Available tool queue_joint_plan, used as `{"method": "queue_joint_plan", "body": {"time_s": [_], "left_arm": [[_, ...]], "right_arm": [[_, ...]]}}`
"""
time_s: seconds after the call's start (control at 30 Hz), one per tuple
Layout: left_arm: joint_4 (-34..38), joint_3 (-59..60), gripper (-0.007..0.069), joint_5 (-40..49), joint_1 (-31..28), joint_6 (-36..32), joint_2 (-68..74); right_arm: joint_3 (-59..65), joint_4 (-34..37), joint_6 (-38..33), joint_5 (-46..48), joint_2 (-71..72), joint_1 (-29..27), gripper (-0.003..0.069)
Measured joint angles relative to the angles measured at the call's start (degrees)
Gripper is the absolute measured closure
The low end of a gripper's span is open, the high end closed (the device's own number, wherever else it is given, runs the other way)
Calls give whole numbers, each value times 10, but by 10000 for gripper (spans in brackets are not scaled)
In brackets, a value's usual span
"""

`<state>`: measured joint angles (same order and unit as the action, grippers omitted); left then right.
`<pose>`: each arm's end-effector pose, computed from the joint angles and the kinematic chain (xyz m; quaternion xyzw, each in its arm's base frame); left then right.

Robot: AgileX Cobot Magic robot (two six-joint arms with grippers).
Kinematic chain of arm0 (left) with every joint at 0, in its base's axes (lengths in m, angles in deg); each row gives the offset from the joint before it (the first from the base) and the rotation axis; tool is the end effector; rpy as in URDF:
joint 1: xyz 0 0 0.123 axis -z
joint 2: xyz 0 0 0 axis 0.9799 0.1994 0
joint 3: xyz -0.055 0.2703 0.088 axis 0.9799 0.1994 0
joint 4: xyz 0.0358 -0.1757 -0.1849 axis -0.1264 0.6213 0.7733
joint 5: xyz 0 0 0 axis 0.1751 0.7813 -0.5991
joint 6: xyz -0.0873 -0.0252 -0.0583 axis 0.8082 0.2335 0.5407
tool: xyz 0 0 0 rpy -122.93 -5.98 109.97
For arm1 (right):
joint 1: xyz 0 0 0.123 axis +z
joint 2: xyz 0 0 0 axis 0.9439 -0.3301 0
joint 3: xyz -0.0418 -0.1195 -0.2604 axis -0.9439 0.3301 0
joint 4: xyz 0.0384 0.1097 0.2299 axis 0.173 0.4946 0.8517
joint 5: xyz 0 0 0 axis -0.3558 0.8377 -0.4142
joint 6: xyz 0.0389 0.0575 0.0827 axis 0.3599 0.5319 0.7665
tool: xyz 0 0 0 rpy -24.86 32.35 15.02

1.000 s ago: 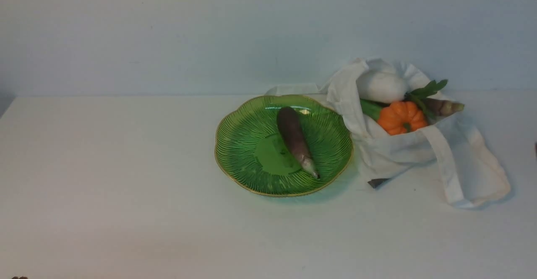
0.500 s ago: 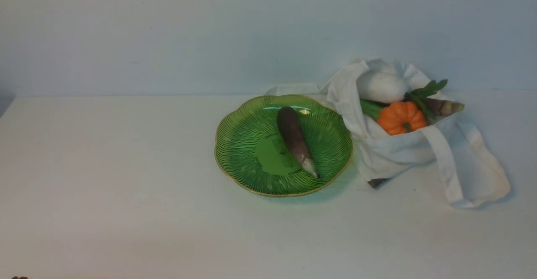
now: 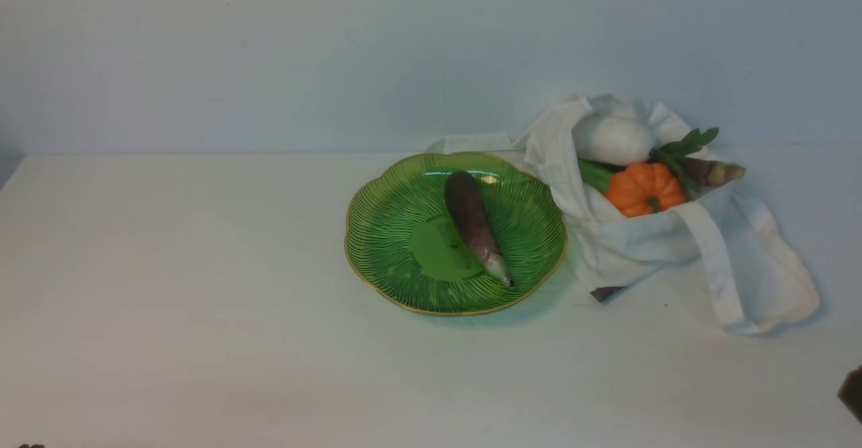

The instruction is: Take vegetables from cloth bag on white table place on plate.

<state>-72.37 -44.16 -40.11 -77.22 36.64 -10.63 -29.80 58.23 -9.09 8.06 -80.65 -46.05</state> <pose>0.0696 -0.0005 0.1645 0.0218 0.8102 0.0087 0.5856 0.0706 0.0368 0.2374 -0.1566 0.7634 0.1641 0.6048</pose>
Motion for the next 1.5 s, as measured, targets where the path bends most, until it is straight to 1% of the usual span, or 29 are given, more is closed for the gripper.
{"method": "queue_joint_plan", "body": {"time_s": [0.23,0.4,0.5,0.8,0.93,1.07,1.33,1.5], "left_arm": [[0,0,629,0,0,0,0],[0,0,629,0,0,0,0],[0,0,629,0,0,0,0],[0,0,629,0,0,0,0],[0,0,629,0,0,0,0],[0,0,629,0,0,0,0],[0,0,629,0,0,0,0],[0,0,629,0,0,0,0]], "right_arm": [[1,-9,0,0,0,-1,674],[5,-49,-6,1,19,-9,674],[17,-60,-8,-1,30,-35,674],[104,-60,-14,-4,90,-155,674],[129,-51,-15,-2,95,-188,674],[130,-49,-15,-3,95,-206,674],[130,-49,-15,4,95,-211,674],[129,-49,-15,5,95,-232,674]]}}
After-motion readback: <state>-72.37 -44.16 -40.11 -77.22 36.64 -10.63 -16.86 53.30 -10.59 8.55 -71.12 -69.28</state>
